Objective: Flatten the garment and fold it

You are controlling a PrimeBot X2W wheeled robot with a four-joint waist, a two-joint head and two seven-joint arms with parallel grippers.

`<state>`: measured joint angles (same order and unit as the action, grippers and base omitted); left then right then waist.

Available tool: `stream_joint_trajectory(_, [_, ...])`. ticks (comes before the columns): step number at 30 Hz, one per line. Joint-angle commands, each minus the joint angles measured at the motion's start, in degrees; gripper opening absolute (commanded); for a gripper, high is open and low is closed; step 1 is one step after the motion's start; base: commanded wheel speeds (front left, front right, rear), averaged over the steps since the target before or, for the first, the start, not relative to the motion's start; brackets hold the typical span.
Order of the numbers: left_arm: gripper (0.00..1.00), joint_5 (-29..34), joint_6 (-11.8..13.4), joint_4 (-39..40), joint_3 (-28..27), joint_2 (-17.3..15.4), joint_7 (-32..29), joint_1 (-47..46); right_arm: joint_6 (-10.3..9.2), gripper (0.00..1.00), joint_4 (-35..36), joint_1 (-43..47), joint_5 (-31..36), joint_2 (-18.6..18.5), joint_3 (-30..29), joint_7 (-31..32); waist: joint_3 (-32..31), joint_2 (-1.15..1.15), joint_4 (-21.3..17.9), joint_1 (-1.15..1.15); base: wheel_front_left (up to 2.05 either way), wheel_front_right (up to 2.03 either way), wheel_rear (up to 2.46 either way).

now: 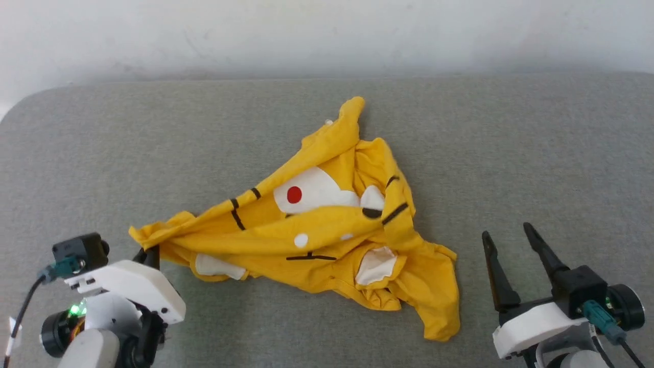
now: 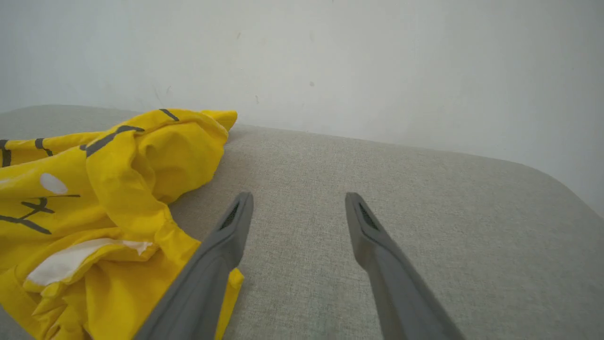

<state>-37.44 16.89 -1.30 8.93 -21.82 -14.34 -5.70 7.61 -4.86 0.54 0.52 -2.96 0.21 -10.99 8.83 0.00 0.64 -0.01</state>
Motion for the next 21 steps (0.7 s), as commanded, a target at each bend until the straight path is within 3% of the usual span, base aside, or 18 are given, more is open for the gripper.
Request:
stream_joint_trajectory(1, [1.0, -0.4, -0.4, -0.5, 0.1, 1.2, 2.4, 0.3, -0.12, 1.0, -0.4, 0.6, -0.3, 0.1, 0.5, 0.9, -0.4, 0.0, 1.5, 0.01, 0.0, 0.0, 0.0])
stream_joint_trajectory(6, [1.0, 1.7, -5.1, -0.7, 0.5, 3.1, 14.4, -1.3, -0.12, 1.0, 0.2, 0.5, -3.3, -0.4, 2.7, 5.5, -1.3, 0.0, 2.7, 0.01, 0.0, 0.0, 0.0])
stream_joint_trajectory(10, [1.0, 5.5, -8.9, -1.4, 1.6, 3.1, 25.1, -1.9, -0.12, 1.0, 1.5, 0.4, -5.9, -4.4, 6.8, 13.9, -2.8, 0.0, 3.7, 0.01, 0.0, 0.0, 0.0])
stream_joint_trajectory(15, [1.0, 9.4, -10.2, -1.6, 2.0, 4.0, 28.9, -1.2, -0.12, 1.0, 1.2, -0.8, -8.2, -9.1, 10.9, 23.2, -3.8, 0.0, 4.7, 0.01, 0.0, 0.0, 0.0])
stream_joint_trajectory(21, [1.0, 14.4, -11.9, 0.6, 1.3, 8.2, 29.3, 0.2, -0.12, 1.0, -4.1, -3.2, -11.2, -11.9, 12.9, 31.8, -3.6, 0.0, 7.3, 0.01, 0.0, 0.0, 0.0])
